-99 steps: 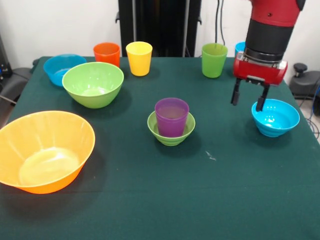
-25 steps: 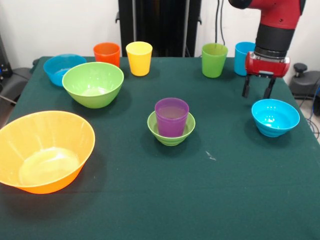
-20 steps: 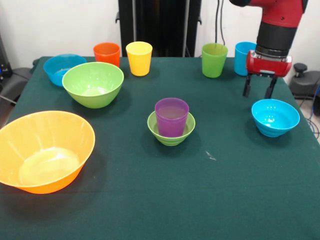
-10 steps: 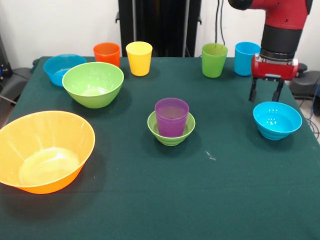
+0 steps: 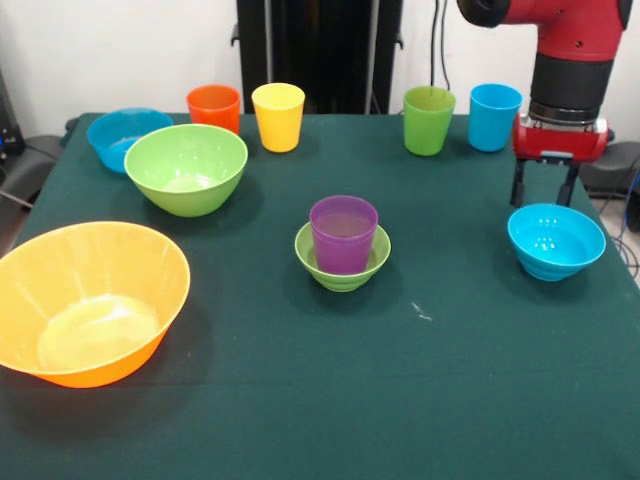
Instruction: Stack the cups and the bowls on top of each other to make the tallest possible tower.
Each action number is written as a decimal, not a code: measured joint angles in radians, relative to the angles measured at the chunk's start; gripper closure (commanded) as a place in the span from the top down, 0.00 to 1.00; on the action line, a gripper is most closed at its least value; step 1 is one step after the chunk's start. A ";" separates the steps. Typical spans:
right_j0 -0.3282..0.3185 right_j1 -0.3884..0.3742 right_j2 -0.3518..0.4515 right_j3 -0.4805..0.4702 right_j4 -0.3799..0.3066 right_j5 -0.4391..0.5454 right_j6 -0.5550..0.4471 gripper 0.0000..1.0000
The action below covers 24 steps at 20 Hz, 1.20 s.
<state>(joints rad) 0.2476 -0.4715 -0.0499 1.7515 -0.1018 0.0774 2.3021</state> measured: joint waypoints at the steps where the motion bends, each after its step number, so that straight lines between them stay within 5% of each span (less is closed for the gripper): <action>1: 0.000 -0.002 0.002 0.000 0.000 0.000 0.000 1.00; 24: -0.016 -0.171 0.064 0.069 -0.001 0.089 0.000 1.00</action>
<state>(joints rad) 0.2315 -0.6429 0.0137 1.8207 -0.1024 0.1664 2.3021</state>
